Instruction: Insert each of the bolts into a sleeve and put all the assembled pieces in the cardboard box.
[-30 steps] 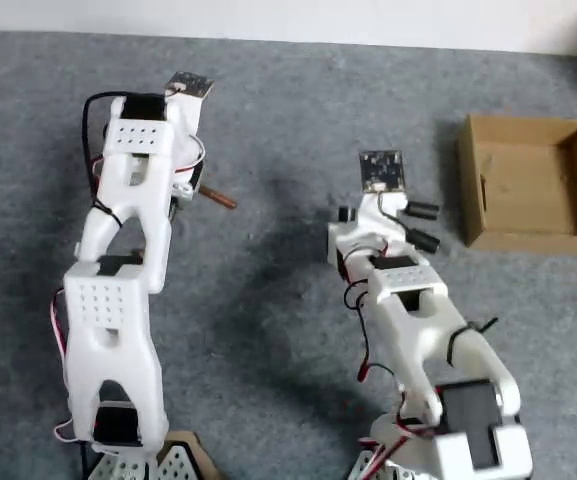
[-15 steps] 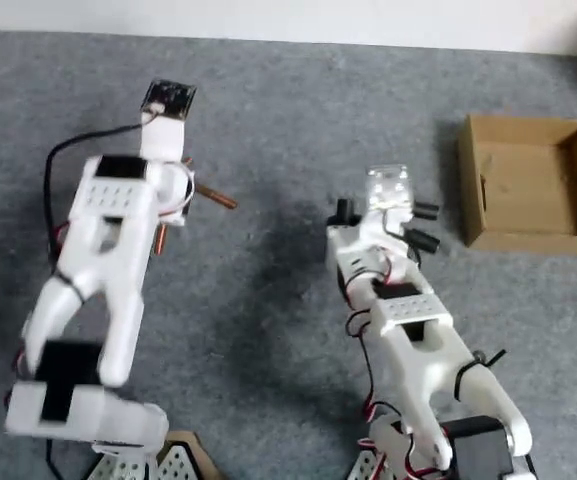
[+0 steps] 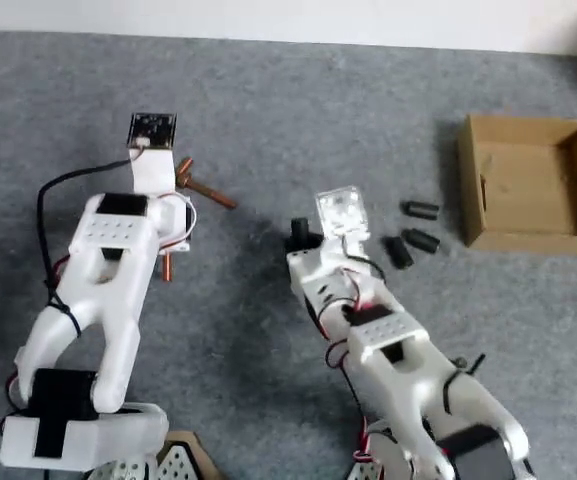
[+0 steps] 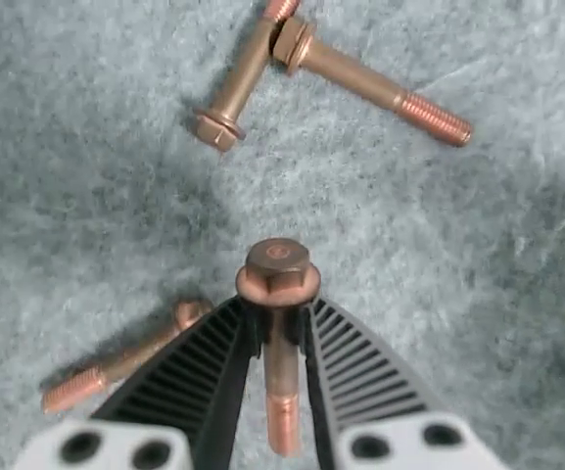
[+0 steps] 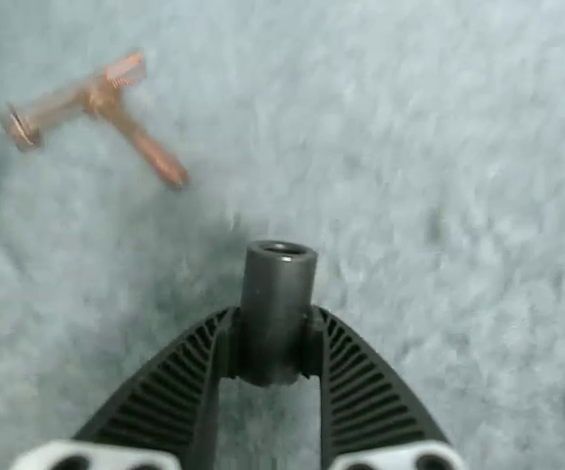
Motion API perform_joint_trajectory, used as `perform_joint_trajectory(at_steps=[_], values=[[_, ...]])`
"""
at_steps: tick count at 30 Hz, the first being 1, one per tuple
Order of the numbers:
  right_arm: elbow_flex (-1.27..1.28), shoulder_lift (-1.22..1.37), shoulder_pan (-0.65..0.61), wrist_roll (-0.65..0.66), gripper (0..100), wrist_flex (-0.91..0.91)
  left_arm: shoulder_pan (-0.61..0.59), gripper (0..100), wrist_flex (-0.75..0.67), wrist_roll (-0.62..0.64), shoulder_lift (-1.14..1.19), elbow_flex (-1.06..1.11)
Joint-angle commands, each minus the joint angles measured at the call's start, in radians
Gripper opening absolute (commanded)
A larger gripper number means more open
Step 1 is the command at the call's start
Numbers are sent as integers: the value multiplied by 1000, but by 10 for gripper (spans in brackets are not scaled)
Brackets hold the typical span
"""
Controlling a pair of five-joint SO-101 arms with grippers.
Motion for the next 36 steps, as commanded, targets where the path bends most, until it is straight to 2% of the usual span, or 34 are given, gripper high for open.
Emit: perform_joint_trajectory(at_steps=[1,5,12,24,34,36], values=[[84,-130,-12,11,6,-122,-25,7,-146,-3,-53,45],[183,-199,-12,11,6,-163,-35,7,-238,0,-54,91],[214,-211,-47,12,6,-166,-35,7,-267,2,-93,111],[220,-242,-76,14,6,-166,56,10,-572,-5,-495,507],[456,-687,-79,14,5,-159,131,11,-580,-2,-556,529],[496,-762,-79,46,5,-159,150,11,-580,-2,-558,529]])
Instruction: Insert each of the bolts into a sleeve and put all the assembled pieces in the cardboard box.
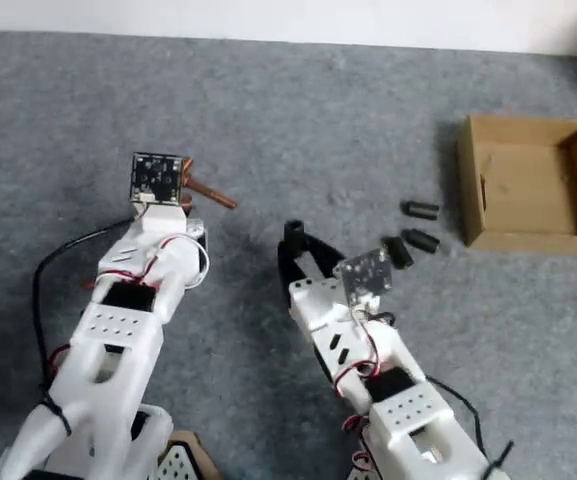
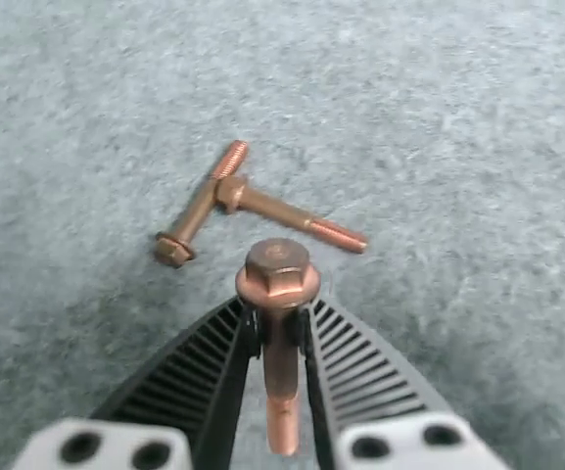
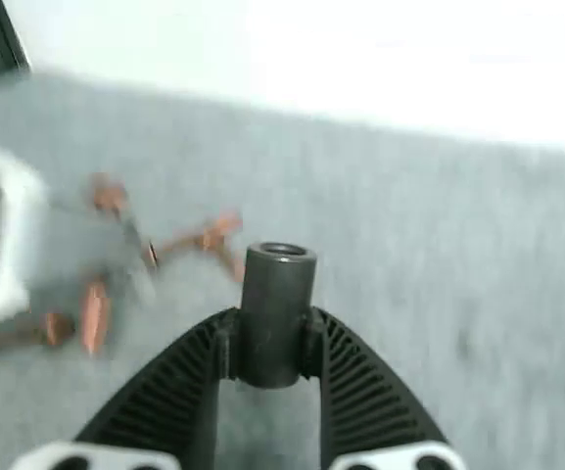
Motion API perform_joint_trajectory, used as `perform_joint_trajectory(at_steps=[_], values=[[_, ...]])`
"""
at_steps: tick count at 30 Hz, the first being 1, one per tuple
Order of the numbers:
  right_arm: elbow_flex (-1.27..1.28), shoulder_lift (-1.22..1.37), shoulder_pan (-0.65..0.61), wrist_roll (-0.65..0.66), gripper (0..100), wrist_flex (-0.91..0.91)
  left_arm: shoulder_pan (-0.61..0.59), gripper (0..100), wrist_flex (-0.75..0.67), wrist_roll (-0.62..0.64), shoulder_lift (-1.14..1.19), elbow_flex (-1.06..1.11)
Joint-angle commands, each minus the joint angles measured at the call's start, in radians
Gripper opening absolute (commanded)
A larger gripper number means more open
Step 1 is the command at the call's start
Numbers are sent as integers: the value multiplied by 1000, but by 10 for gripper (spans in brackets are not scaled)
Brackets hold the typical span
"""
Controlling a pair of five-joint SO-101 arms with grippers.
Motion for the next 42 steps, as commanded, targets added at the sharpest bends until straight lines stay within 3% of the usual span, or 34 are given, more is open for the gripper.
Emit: perform_joint_trajectory(at_steps=[1,8,12,19,27,34,39,42], values=[[116,-157,-16,77,5,-21,47,11,-29,-2,-42,-16],[147,-262,-71,150,5,108,101,7,-52,0,-44,-21],[147,-262,-70,150,5,113,114,7,-170,2,-44,-28],[147,-262,-70,150,5,114,114,7,-213,6,-44,-127],[147,-260,-68,150,5,116,117,7,-394,226,-44,-128],[147,-260,-67,150,5,116,145,7,-374,227,-168,-127],[147,-260,-68,150,5,116,188,7,-126,227,-377,-165],[147,-260,-70,150,5,133,197,7,-75,227,-447,-165]])
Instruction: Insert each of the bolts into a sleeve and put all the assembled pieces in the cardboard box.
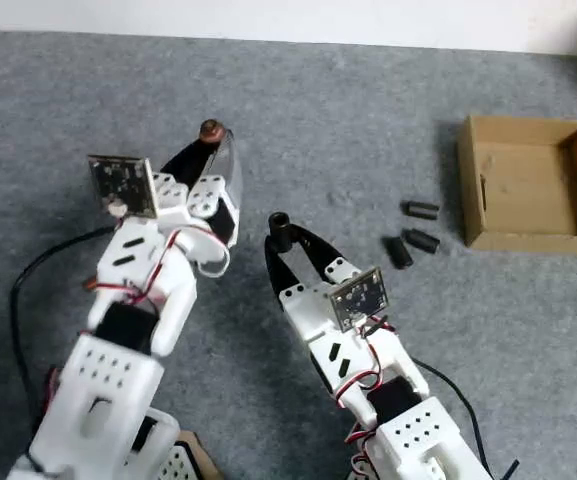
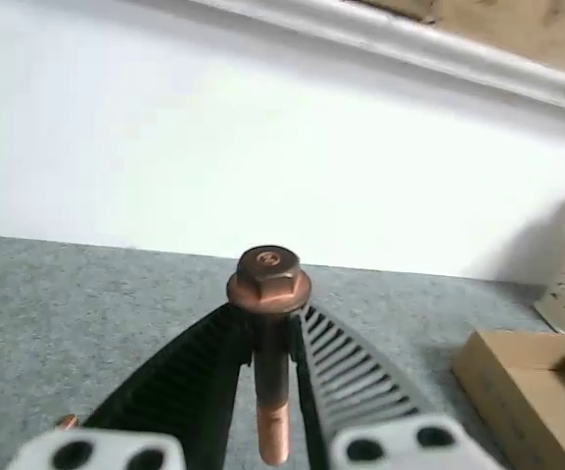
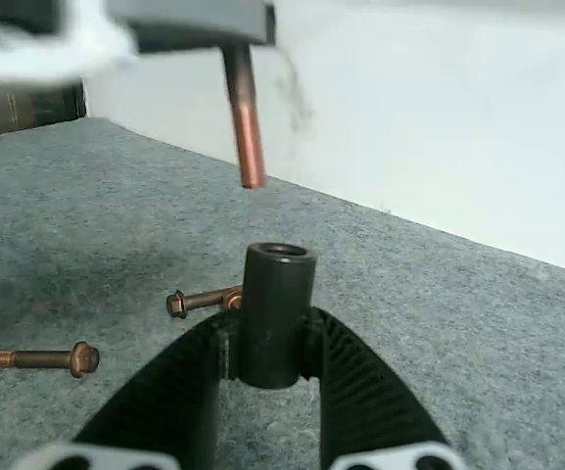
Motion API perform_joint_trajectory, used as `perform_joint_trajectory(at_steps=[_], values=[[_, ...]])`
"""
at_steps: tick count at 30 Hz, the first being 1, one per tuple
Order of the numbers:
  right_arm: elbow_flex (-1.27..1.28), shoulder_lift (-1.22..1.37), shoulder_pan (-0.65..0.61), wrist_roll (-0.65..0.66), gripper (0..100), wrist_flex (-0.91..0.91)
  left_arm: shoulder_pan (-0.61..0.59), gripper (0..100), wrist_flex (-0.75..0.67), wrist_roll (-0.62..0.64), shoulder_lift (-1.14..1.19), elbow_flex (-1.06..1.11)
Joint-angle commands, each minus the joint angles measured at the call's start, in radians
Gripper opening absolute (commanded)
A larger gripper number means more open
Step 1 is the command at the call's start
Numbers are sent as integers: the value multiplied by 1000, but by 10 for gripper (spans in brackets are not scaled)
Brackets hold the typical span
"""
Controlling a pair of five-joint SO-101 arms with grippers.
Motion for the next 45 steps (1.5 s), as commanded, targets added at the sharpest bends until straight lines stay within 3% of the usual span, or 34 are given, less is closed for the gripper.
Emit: perform_joint_trajectory(at_steps=[1,18,28,39,45], values=[[133,-19,-10,9,5,19,21,7,41,9,-102,-68],[133,-24,-19,11,5,21,228,7,41,11,-154,82],[134,-25,-15,11,5,18,231,7,48,11,-154,97],[136,-25,-15,11,5,16,223,17,213,9,-154,97],[136,-25,-15,11,5,16,225,248,218,23,-154,137]])
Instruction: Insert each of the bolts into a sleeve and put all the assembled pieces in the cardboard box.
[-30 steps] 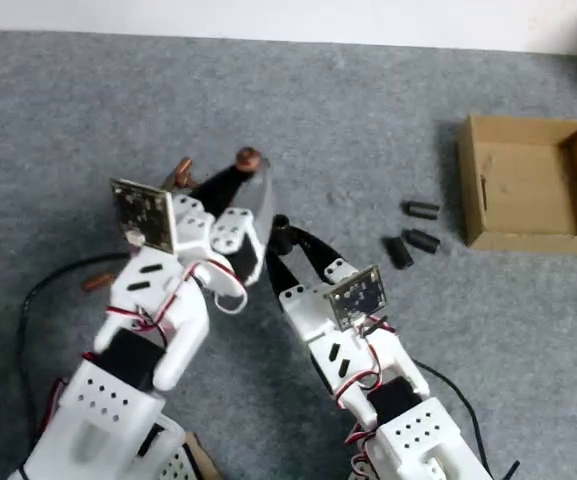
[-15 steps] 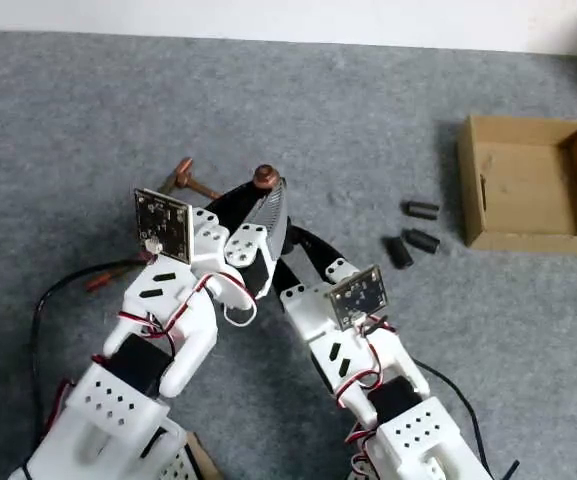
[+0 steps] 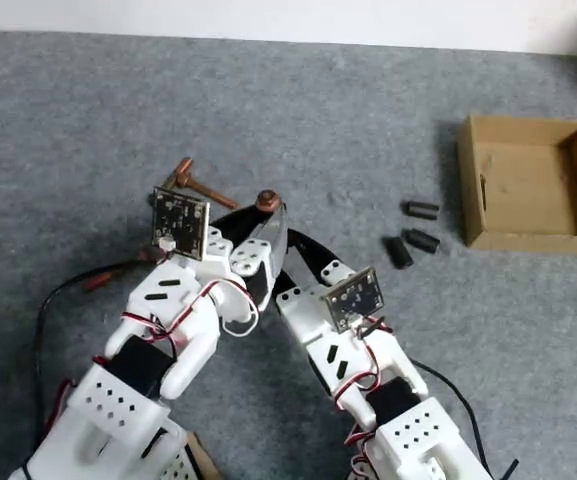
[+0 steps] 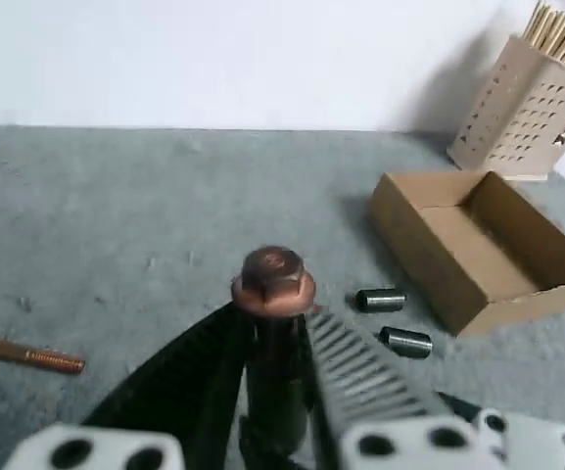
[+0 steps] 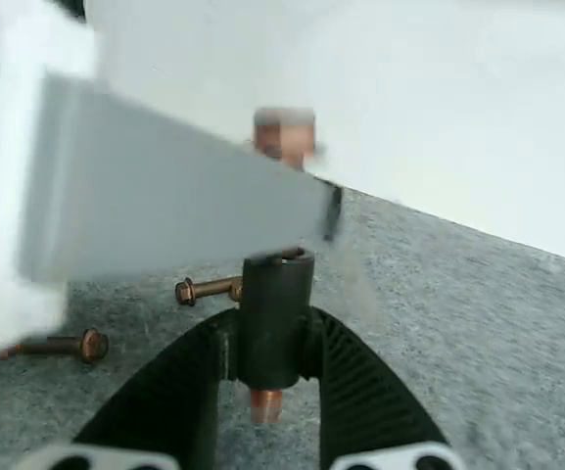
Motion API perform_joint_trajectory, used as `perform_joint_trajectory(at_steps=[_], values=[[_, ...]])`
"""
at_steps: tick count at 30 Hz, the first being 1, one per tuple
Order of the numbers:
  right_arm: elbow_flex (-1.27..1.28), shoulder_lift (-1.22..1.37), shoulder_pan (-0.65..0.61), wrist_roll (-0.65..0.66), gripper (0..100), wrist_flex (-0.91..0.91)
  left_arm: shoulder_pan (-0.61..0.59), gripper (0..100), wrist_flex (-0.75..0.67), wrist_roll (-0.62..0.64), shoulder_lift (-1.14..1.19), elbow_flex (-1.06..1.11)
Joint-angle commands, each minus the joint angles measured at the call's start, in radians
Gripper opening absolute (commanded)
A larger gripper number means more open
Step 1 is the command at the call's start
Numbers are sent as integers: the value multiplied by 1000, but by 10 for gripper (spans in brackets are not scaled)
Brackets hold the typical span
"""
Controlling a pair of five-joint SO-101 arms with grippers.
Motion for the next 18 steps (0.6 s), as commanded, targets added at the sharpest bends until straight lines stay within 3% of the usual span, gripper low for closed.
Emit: perform_joint_trajectory(at_steps=[1,4,9,15,18], values=[[136,-22,-2,9,5,-4,7,288,-2,44,-19,13],[133,-19,10,9,5,-2,5,345,3,106,-19,12],[133,-18,45,9,5,7,4,283,78,110,-19,-39],[-2,-16,91,2,5,280,-74,242,109,110,-19,-62],[-53,-16,127,2,5,326,-128,242,109,110,-19,-58]])
